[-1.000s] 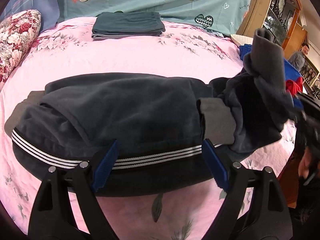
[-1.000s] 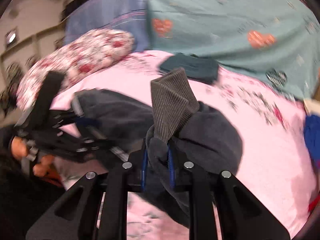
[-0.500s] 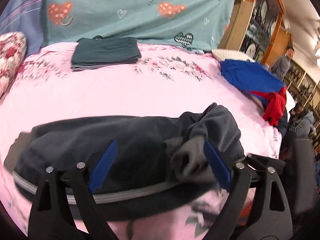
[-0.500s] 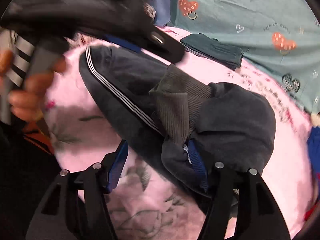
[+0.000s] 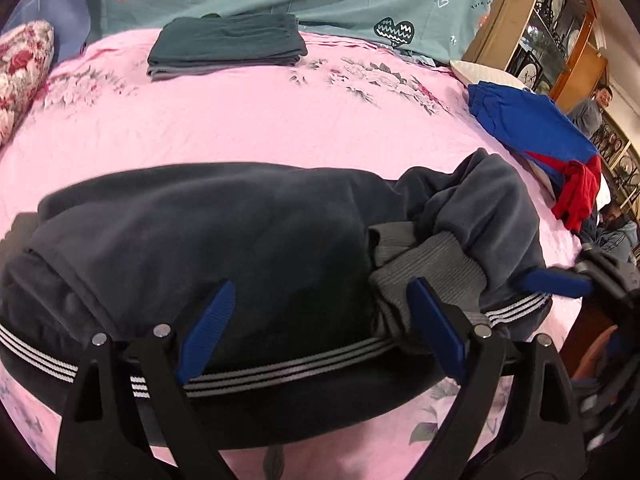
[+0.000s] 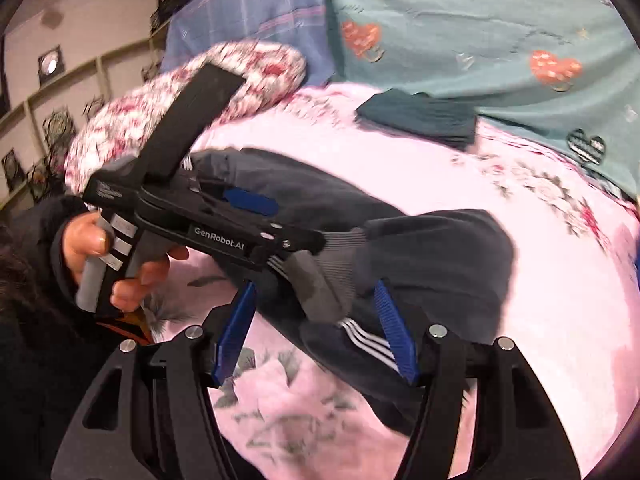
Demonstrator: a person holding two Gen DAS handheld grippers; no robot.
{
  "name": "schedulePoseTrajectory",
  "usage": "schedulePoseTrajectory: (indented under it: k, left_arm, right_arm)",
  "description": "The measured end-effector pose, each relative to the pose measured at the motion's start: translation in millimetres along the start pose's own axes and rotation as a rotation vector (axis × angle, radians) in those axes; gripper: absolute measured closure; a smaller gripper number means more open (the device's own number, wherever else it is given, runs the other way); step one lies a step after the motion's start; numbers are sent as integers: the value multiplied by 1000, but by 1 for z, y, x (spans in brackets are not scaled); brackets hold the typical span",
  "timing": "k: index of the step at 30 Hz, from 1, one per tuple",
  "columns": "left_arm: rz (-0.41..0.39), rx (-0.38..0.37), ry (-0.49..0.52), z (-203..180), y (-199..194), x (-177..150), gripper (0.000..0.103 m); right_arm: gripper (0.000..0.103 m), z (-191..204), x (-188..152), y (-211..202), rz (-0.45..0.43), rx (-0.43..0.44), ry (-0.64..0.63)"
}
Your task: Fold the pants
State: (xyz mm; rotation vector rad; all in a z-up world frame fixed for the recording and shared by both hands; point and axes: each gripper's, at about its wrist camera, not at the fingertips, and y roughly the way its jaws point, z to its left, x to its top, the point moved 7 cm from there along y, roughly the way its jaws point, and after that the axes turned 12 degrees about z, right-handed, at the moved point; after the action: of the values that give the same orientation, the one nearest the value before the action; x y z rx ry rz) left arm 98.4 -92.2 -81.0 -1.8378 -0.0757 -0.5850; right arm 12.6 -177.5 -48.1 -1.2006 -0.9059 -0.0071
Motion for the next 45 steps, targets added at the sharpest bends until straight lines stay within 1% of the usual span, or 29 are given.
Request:
schedulePoseTrajectory:
  k: [2, 3, 5, 8, 10, 12, 14, 15, 17, 19, 20, 21, 23, 24, 25, 26, 27, 28, 29, 30, 31, 32, 35, 37, 38, 39, 41, 43, 45]
  left_arm:
    - [8, -33, -26, 4, 2, 1, 12]
    - [7, -29, -30, 6, 2, 1, 12]
    - [8, -20, -29, 8, 4, 1, 12]
    - [12, -21, -28, 8, 6, -1, 12]
    - [10, -13, -12, 5, 7, 0, 11]
    - [4, -5, -4, 2, 8, 1, 10]
    - [0, -14, -12, 3, 8, 4, 10]
    - [-2, -23, -20, 4, 8, 7, 10]
    - [-14, -26, -20, 3, 5, 12, 10]
    - [-36, -22, -7, -2, 2, 17, 10]
    - [-42, -21, 1, -4, 1, 20, 10]
    - [-46, -15, 10, -8, 1, 23, 10]
    - [-49, -4, 24, -11, 4, 27, 10]
    - [-45, 5, 29, -11, 7, 30, 10]
    - [-40, 8, 26, -9, 10, 31, 10]
    - [-35, 4, 21, -7, 11, 31, 10]
    - [-31, -4, 16, -5, 13, 31, 10]
    - [-31, -9, 14, -4, 13, 30, 10]
    - [-34, -15, 15, -4, 12, 29, 10]
    - [-37, -20, 14, -3, 10, 28, 10]
    - [-37, -27, 9, -2, 7, 26, 10]
    - [-38, -40, 2, 0, 4, 24, 10]
    - [-35, -53, 10, 4, -9, 10, 11]
    - [-27, -55, 36, 2, -17, -5, 11]
    - [-25, -65, 56, -1, -20, -14, 11]
    - [-22, -69, 65, -3, -20, -19, 11]
    - [-17, -82, 72, -7, -16, -25, 11]
    - [-11, -75, 54, -9, -6, -23, 13]
    - [-16, -114, 34, -12, -1, -17, 13]
  right_arm:
    - [40, 4, -2, 22, 73, 20, -22]
    - [39, 9, -2, 29, 89, 27, -35]
    - [37, 16, -4, 33, 101, 41, -53]
    - [36, 24, -7, 29, 99, 87, -54]
    - [37, 25, -10, 28, 101, 98, -28]
    - [37, 21, -12, 15, 75, 179, 50]
    - [37, 16, -15, -4, 49, 293, 146]
    - [37, 18, -15, -8, 51, 314, 179]
    - [37, 16, -26, -6, 83, 311, 250]
    - [38, 8, -38, 8, 130, 277, 339]
    - [40, 3, -41, 15, 134, 259, 372]
    - [42, -5, -41, 19, 110, 246, 419]
    - [44, -12, -36, 19, 64, 244, 465]
    - [44, -15, -32, 18, 50, 221, 478]
    - [45, -10, -26, 17, 61, 238, 475]
    - [45, 2, -19, 13, 70, 255, 423]
    - [45, 17, -13, 5, 71, 243, 343]
    - [45, 33, -3, -10, 52, 198, 241]
    - [45, 39, 4, -23, 27, 141, 182]
    - [45, 40, 9, -30, 12, 49, 141]
    - [45, 38, 14, -35, 1, -101, 83]
    - [45, 37, 17, -32, 12, -258, -4]
    - [45, 37, 15, -5, 82, -363, -118]
    - [45, 31, 12, 16, 119, -427, -160]
    - [45, 24, 11, 23, 126, -434, -162]
    - [45, 17, 6, 29, 138, -420, -143]
    - [45, 3, 0, 35, 139, -357, -87]
    - [44, -4, -2, 35, 135, -330, -65]
    - [45, 5, -9, 32, 123, -314, -56]
